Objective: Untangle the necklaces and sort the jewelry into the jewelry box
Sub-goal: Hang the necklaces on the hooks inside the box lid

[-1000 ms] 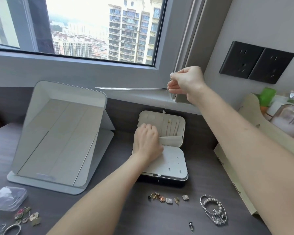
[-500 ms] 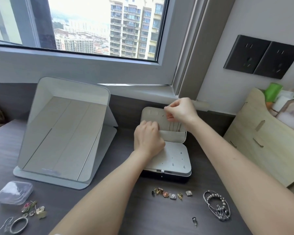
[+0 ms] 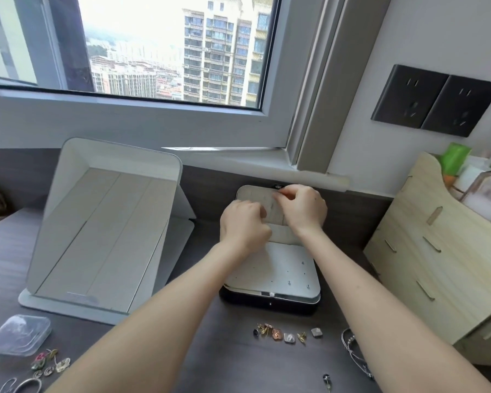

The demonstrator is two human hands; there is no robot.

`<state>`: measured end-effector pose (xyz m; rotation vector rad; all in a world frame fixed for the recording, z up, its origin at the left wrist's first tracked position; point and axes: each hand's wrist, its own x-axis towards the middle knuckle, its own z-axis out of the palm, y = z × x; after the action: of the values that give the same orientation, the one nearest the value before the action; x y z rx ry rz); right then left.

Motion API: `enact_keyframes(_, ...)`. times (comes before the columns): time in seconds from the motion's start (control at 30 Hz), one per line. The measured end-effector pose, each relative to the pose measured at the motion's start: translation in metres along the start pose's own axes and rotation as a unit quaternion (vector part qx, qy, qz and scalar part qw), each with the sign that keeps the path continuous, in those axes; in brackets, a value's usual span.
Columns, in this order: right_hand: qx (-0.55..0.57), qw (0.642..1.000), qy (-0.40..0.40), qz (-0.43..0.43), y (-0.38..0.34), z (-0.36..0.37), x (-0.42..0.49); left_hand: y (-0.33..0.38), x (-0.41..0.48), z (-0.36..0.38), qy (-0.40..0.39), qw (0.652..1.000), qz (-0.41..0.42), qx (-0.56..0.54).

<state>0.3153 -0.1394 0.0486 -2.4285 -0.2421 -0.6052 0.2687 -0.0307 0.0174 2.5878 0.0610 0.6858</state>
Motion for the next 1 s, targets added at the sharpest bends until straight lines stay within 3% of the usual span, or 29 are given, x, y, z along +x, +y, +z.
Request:
enact_keyframes(0.17, 0.015, 0.999, 0.043, 0.0, 0.001, 0.008, -0.004, 0.002, 0.016, -0.003, 0.081, 0.996, 0.011, -0.023)
enact_keyframes(0.6, -0.038, 0.992, 0.116, 0.015, -0.002, 0.02, -0.005, 0.015, 0.027, 0.014, 0.125, 0.987, -0.081, -0.065)
enact_keyframes(0.83, -0.06, 0.994, 0.08, 0.031, 0.002, 0.007, 0.001, 0.016, 0.032, 0.014, 0.097, 0.979, -0.146, -0.109)
enact_keyframes(1.0, -0.038, 0.993, 0.042, 0.104, -0.004, 0.006, 0.003, 0.019, 0.031, 0.013, 0.083, 0.974, -0.177, -0.118)
